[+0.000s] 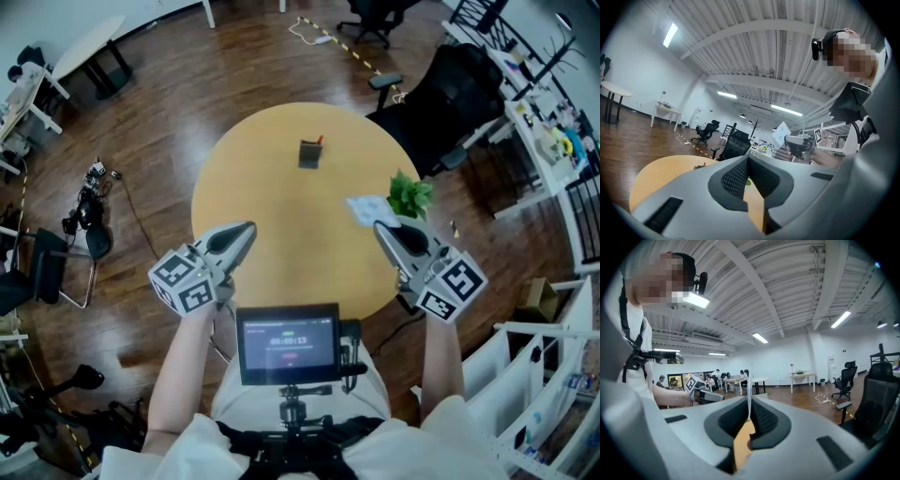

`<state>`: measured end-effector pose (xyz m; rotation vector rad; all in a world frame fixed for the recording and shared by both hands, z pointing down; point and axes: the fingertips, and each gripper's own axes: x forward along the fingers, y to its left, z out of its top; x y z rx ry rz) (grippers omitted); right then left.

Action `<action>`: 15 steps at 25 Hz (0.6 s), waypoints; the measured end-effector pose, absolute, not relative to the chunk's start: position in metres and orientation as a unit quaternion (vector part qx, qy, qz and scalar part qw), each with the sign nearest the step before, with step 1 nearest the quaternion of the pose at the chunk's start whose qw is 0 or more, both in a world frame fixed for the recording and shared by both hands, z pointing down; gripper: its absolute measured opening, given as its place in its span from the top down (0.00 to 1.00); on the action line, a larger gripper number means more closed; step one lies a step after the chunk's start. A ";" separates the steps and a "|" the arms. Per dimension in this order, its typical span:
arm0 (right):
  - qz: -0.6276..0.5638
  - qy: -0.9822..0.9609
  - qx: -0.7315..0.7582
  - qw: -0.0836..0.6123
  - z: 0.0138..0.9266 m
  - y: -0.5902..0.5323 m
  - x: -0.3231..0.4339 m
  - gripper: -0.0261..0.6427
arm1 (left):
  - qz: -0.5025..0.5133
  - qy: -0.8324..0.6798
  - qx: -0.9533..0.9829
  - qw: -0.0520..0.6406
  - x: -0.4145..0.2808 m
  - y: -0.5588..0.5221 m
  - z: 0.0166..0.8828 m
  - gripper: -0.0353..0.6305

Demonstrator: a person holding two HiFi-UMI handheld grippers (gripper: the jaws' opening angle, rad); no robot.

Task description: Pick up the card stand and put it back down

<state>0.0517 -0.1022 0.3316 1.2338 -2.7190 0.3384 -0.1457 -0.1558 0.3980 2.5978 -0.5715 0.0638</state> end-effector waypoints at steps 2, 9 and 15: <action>0.113 -0.904 0.407 0.062 0.330 -0.099 0.055 0.93 | 0.025 -0.206 0.948 0.242 -0.142 -0.152 0.400 0.96; 0.111 -0.909 0.398 0.054 0.327 -0.087 0.073 0.93 | 0.026 -0.200 0.950 0.237 -0.122 -0.140 0.395 0.95; 0.112 -0.913 0.388 0.058 0.330 -0.077 0.089 0.93 | 0.027 -0.195 0.952 0.235 -0.101 -0.126 0.394 0.95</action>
